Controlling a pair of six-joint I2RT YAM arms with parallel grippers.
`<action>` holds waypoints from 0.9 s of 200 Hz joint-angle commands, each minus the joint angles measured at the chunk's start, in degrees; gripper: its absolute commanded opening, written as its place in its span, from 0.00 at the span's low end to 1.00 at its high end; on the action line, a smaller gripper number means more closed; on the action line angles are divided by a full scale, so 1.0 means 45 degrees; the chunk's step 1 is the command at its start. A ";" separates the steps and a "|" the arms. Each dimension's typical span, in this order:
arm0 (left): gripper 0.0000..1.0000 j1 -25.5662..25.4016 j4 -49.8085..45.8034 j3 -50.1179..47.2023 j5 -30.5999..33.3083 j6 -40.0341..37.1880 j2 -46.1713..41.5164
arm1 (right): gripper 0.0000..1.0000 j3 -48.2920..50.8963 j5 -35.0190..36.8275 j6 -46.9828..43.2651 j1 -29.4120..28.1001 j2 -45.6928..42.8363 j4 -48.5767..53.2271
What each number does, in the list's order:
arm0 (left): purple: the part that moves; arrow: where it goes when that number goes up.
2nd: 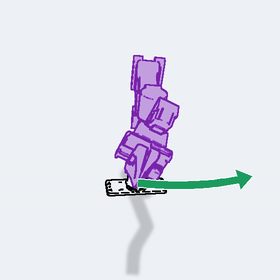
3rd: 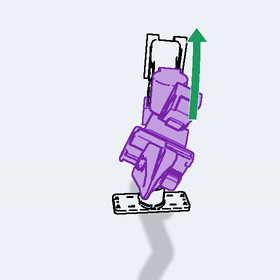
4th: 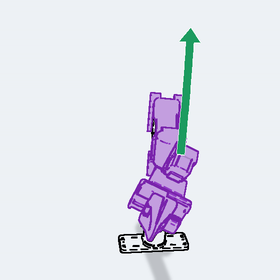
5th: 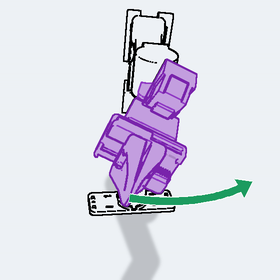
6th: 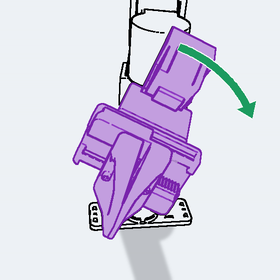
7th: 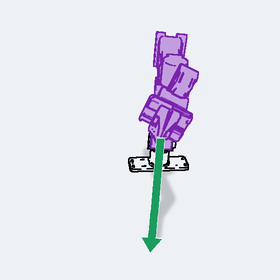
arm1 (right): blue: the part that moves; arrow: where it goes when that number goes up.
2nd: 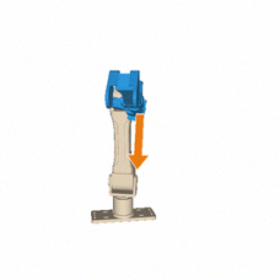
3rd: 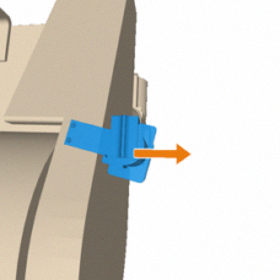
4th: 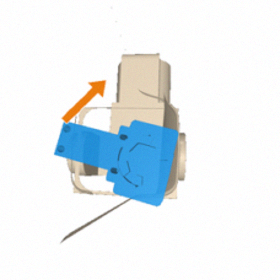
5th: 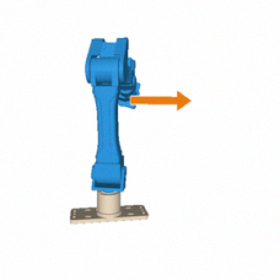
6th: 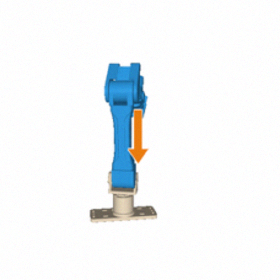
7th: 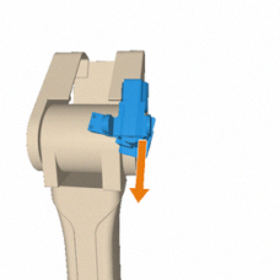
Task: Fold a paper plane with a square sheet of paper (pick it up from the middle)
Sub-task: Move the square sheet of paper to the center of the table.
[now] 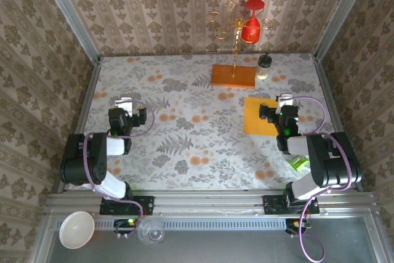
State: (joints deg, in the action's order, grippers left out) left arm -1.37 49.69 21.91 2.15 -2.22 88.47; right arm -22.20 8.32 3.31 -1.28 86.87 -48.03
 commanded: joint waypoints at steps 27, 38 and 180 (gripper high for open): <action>1.00 0.0069 0.0149 0.0287 -0.0185 -0.0204 0.0061 | 1.00 -0.0313 -0.0102 -0.0072 -0.0009 0.0189 -0.0069; 1.00 0.0069 0.0148 0.0280 -0.0185 -0.0229 0.0058 | 1.00 -0.0307 -0.0096 -0.0072 -0.0009 0.0188 -0.0069; 1.00 -0.0009 -0.5265 0.1657 0.0962 0.0977 -0.3170 | 1.00 -0.0854 0.1178 0.1266 -0.0009 -0.3854 0.4846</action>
State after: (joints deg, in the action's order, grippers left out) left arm -1.39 37.98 24.91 4.58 -1.54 80.14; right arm -22.79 11.16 5.15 -1.28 76.12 -38.65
